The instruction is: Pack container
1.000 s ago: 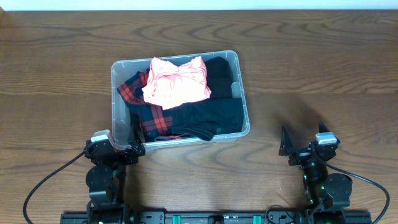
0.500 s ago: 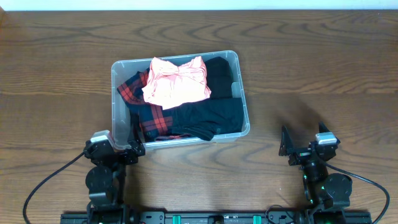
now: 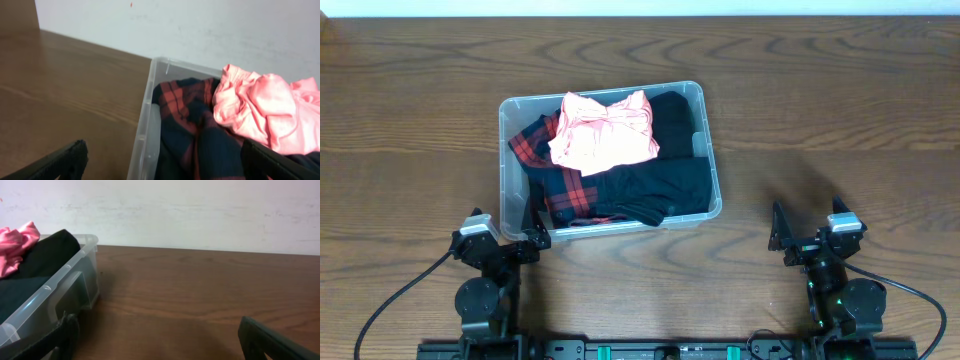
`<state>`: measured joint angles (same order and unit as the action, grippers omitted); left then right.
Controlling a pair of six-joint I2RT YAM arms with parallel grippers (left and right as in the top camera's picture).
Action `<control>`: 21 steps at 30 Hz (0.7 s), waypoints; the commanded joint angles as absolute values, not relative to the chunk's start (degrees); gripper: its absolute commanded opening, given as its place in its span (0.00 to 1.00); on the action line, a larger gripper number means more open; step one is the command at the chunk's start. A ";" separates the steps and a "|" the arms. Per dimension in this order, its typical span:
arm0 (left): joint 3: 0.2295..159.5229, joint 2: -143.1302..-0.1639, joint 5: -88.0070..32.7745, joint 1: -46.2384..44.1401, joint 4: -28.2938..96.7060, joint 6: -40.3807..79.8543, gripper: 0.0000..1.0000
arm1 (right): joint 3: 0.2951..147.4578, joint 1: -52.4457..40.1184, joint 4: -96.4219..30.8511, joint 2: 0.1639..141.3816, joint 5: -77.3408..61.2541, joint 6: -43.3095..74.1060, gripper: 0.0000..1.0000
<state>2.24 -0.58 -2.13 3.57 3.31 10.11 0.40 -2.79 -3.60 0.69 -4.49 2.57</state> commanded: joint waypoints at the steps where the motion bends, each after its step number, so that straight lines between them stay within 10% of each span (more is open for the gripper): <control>1: 0.95 -0.08 -0.89 3.55 0.30 6.85 0.98 | 0.32 -2.31 -3.81 0.34 -4.56 3.29 0.99; 21: 0.95 -0.12 -0.86 3.55 5.54 -1.30 0.98 | 0.32 -2.31 -3.81 0.34 -4.56 3.29 0.99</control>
